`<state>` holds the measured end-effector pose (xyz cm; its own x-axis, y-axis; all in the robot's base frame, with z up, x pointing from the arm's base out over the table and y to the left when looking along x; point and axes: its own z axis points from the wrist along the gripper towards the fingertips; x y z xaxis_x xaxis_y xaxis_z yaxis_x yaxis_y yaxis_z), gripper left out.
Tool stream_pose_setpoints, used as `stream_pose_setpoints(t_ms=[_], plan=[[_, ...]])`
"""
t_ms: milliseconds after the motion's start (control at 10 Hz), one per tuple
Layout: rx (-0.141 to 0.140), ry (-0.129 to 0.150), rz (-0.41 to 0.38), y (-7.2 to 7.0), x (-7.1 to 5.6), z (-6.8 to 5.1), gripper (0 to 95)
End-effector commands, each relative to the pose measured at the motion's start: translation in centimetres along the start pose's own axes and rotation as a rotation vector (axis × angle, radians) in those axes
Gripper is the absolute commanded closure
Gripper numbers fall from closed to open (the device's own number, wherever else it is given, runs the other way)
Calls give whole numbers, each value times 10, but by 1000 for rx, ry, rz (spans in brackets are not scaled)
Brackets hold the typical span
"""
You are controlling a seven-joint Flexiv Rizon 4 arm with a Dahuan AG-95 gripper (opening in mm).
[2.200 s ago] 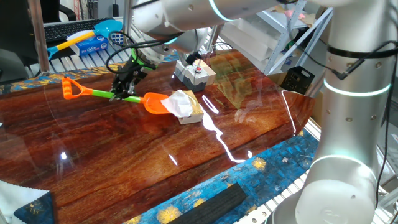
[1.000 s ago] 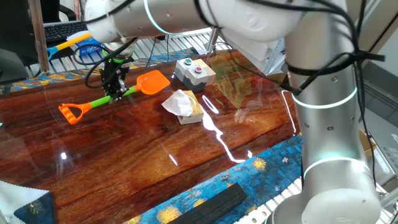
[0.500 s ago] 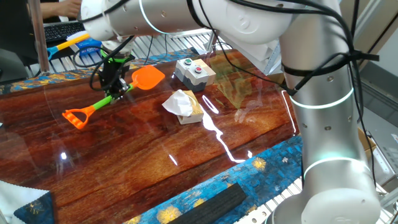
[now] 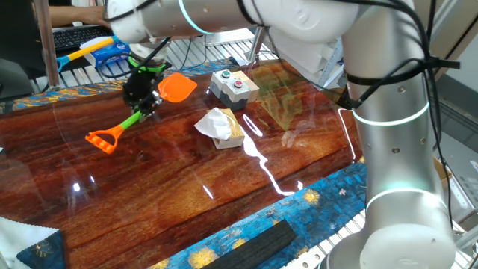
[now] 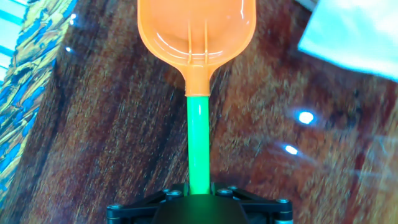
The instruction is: Use a shovel to scoop up an object
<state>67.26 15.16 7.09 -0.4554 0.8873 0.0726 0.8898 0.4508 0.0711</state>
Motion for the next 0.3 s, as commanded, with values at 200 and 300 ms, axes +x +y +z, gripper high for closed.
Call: stream_pose_setpoints(t_ms=[200, 300], plan=[[-2, 6, -47, 0, -8, -1, 950], [-4, 10, -50, 0, -11, -2, 950]])
